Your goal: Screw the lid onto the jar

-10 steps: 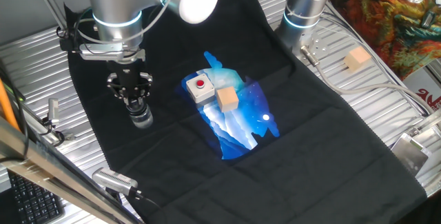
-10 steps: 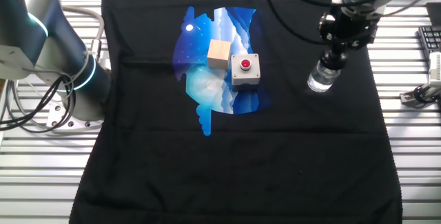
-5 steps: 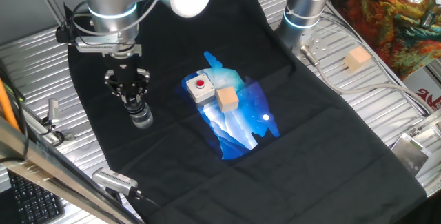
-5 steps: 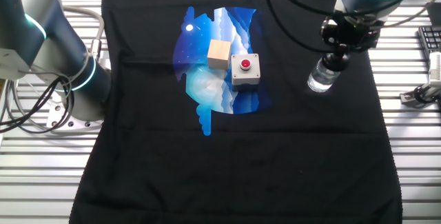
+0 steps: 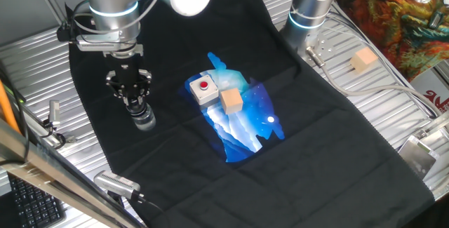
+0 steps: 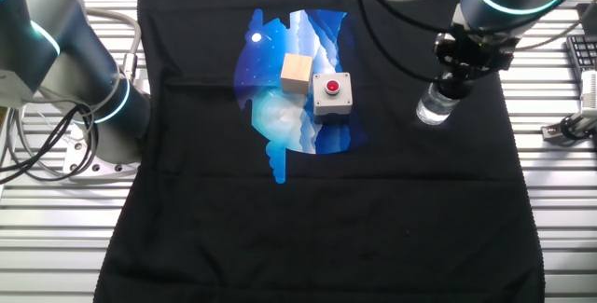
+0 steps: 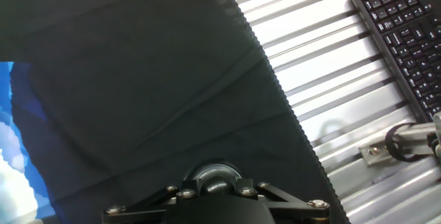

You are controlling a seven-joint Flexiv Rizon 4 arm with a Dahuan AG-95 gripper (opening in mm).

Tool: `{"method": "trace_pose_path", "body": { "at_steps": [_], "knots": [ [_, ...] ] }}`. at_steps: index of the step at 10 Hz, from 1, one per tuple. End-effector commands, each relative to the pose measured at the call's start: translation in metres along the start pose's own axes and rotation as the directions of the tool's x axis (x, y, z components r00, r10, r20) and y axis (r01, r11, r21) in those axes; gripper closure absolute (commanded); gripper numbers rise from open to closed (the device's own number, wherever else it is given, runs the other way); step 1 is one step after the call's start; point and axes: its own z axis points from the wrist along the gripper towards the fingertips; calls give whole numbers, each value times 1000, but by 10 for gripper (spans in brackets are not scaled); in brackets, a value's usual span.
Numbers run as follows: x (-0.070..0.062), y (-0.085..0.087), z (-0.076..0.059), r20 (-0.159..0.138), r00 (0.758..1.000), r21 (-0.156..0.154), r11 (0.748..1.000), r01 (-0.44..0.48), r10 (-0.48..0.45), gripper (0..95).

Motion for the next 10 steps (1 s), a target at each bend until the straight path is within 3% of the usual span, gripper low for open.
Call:
{"method": "trace_pose_path", "body": {
  "at_steps": [1,10],
  "knots": [
    [1,0,2,13,1000,-4,1000,-1,1,950],
    [6,0,7,30,1000,-12,1000,10,-10,950]
  ]
}}
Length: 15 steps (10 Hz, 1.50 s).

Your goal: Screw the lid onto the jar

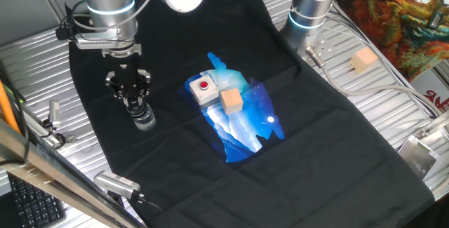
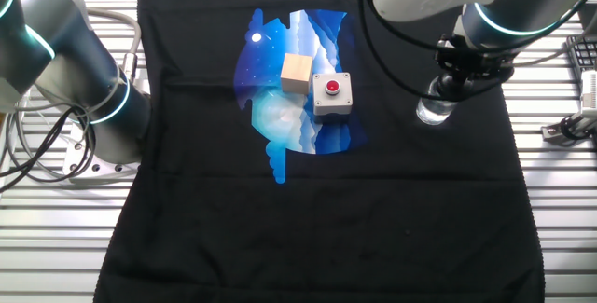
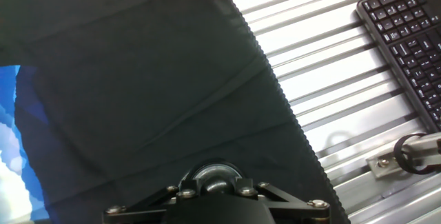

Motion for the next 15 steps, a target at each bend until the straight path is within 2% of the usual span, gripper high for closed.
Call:
{"method": "trace_pose_path", "body": {
  "at_steps": [1,7,15],
  "knots": [
    [0,0,1,7,1000,0,1000,3,-3,950],
    [2,0,3,37,999,-7,1000,6,-6,950],
    [4,2,3,52,999,-12,1000,2,-1,950]
  ]
}}
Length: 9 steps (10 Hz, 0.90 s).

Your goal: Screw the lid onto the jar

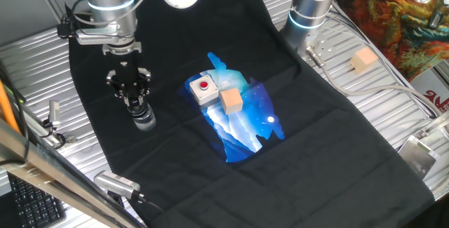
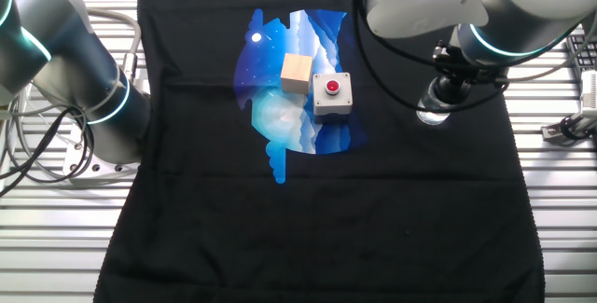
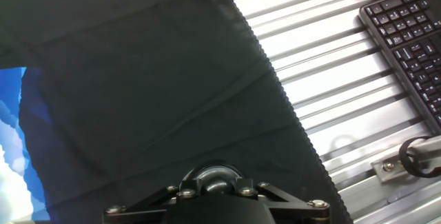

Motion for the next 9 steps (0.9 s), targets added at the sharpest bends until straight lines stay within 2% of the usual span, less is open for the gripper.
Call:
{"method": "trace_pose_path", "body": {
  "at_steps": [1,9],
  "knots": [
    [0,0,0,1,1000,0,1000,-2,2,950],
    [-1,1,-2,-14,1000,-1,1000,0,0,950]
  ]
}}
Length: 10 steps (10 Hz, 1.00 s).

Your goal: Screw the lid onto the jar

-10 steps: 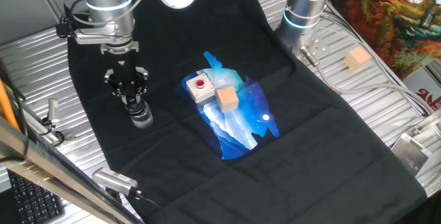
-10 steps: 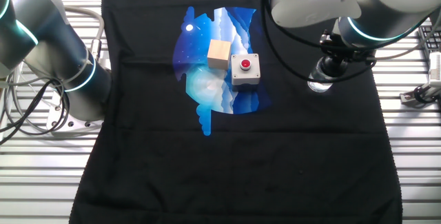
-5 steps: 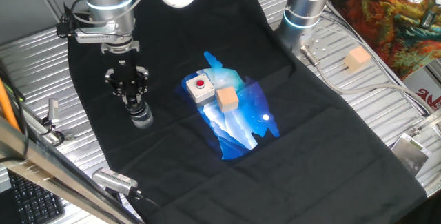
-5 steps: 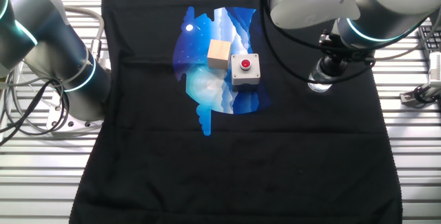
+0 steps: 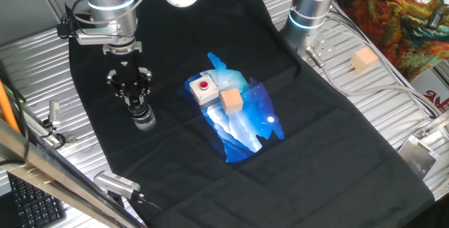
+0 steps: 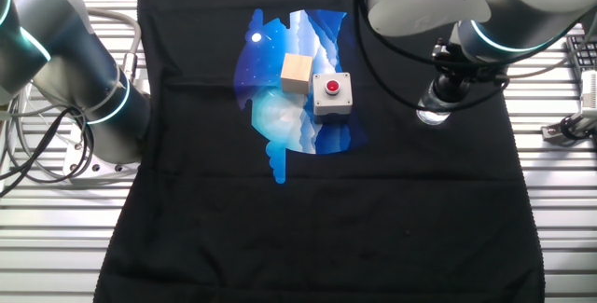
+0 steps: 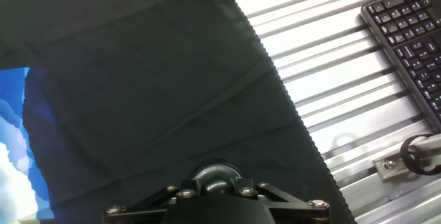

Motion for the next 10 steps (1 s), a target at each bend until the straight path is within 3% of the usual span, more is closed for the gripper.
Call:
{"method": "trace_pose_path", "body": {
  "at_steps": [1,7,10],
  "knots": [
    [1,1,1,-2,1000,1,1000,5,-5,950],
    [5,2,6,2,1000,2,1000,8,-8,950],
    [7,1,10,0,1000,-15,1000,10,-10,950]
  ]
}}
